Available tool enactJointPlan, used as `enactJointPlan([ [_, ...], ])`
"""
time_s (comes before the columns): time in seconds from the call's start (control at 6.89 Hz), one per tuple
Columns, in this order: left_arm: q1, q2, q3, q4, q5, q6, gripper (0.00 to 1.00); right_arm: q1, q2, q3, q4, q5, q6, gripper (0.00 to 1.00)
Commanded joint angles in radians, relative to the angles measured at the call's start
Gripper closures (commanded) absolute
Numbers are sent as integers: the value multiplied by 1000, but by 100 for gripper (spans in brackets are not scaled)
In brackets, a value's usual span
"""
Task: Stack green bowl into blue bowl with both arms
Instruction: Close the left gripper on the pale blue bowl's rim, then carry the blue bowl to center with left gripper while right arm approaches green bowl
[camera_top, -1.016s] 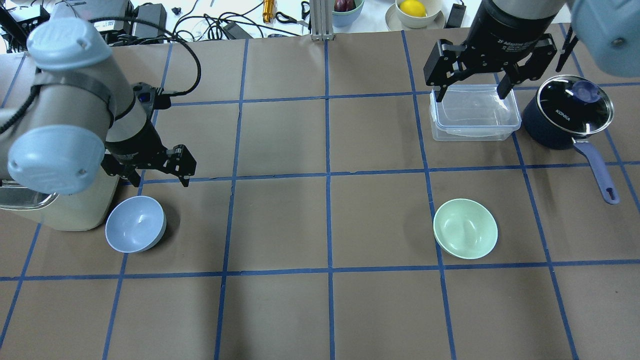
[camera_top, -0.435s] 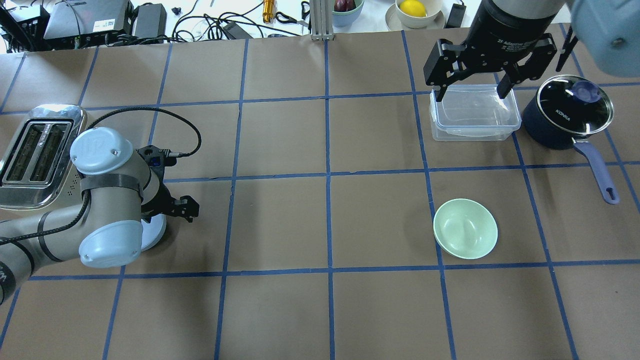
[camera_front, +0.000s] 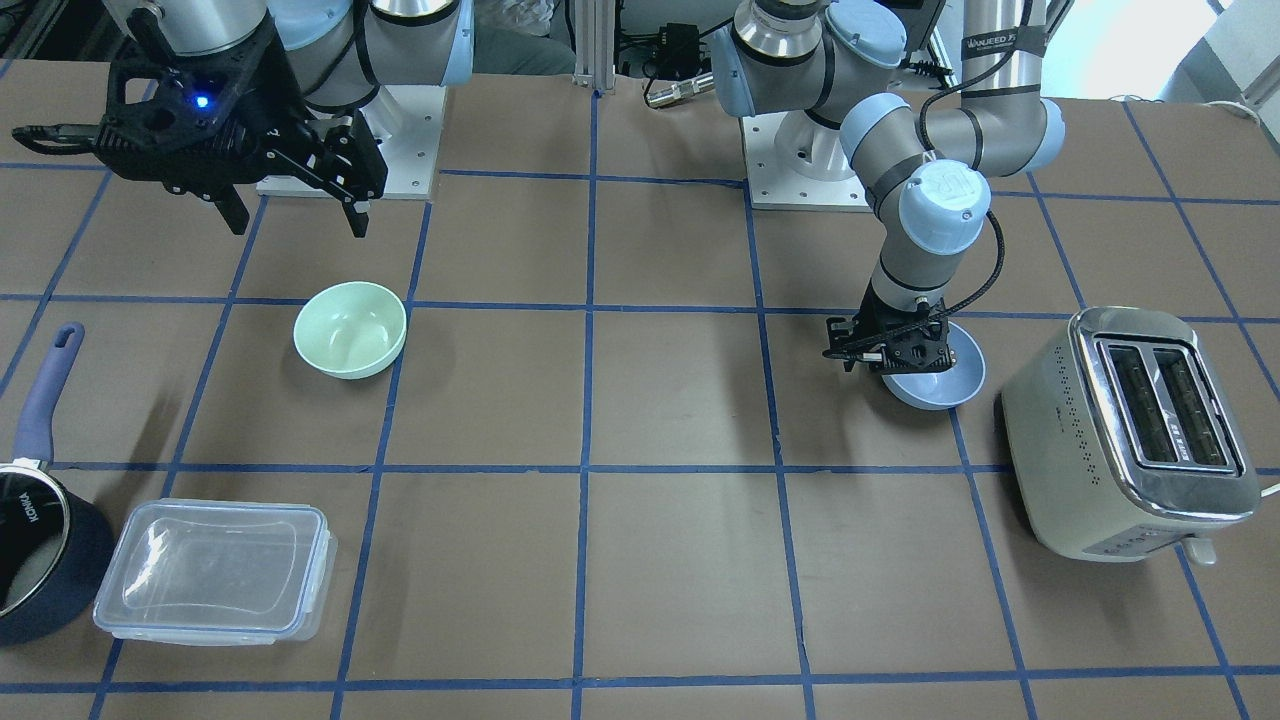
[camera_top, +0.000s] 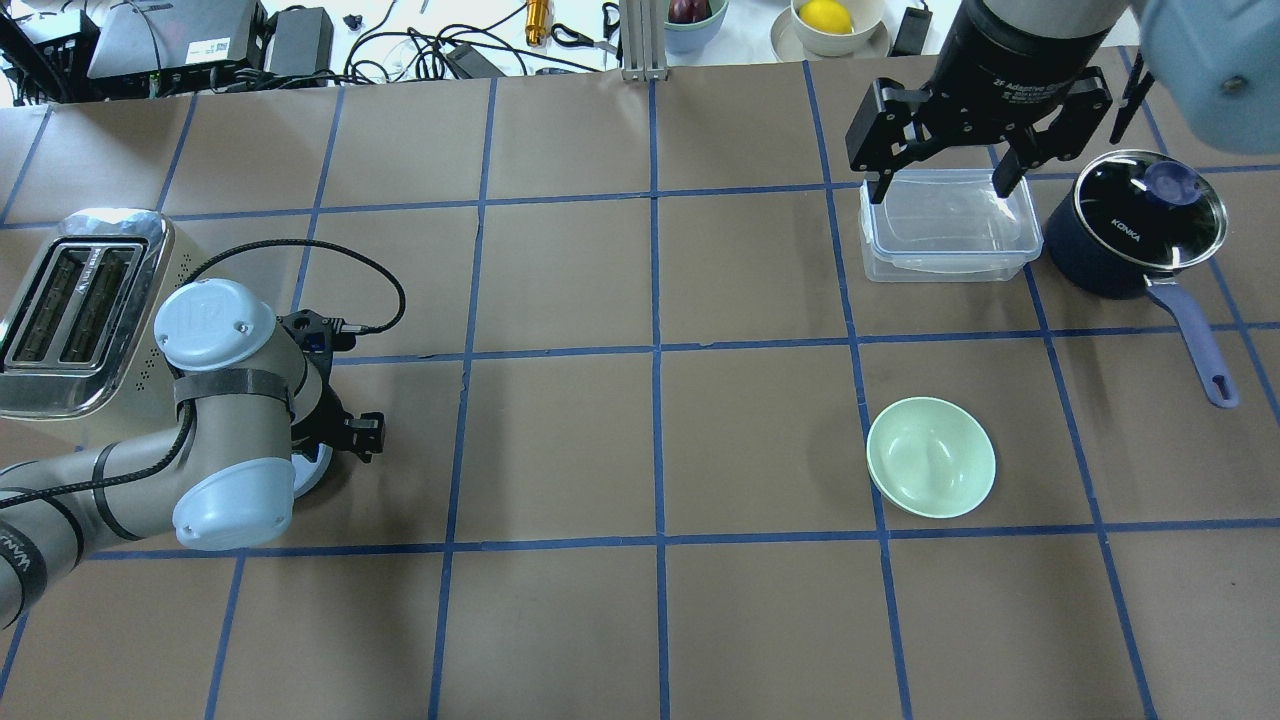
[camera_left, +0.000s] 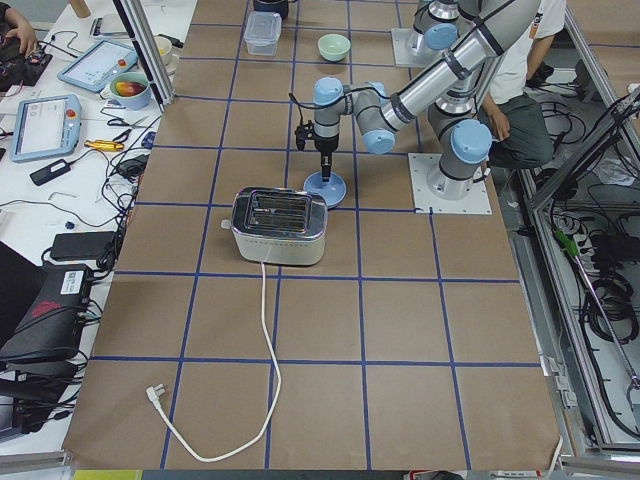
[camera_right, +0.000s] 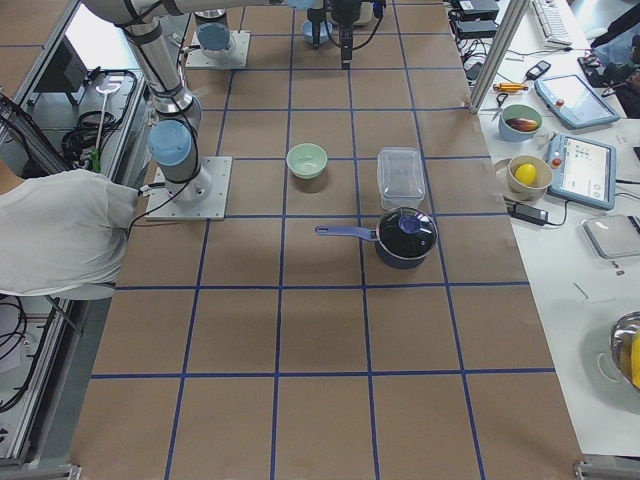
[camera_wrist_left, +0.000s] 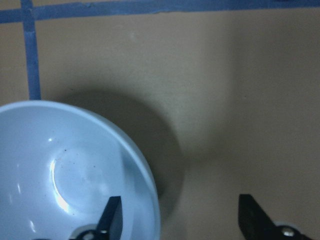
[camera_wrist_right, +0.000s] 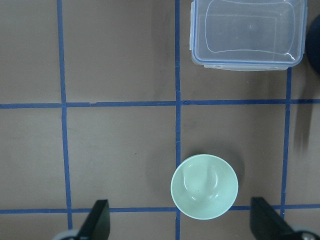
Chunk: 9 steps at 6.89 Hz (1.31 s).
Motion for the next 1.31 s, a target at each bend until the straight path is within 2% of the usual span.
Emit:
enactJointPlan([
  [0.0, 0, 18, 5, 6, 34, 16, 100, 0, 0, 0, -1, 2, 0, 0],
  [0.29, -45, 21, 26, 9, 30, 1, 100, 0, 0, 0, 1, 2, 0, 0],
  [0.44, -120, 8, 67, 1, -24, -45, 100, 0, 0, 0, 1, 2, -2, 0],
  [0.58, -222, -12, 163, -38, -32, -215, 100, -1, 0, 0, 1, 2, -2, 0],
  [0.73, -337, -57, 292, -183, -50, -363, 100, -1, 0, 0, 2, 2, 0, 0],
  [0.87, -417, -128, 395, -195, -184, -516, 100, -1, 0, 0, 2, 2, -3, 0],
  [1.02, -499, -199, 493, -183, -211, -656, 100, -12, 1, 0, 10, -9, -11, 0],
  [1.16, -613, -247, 555, -148, -196, -760, 100, -35, 0, 0, 34, -9, -21, 0],
])
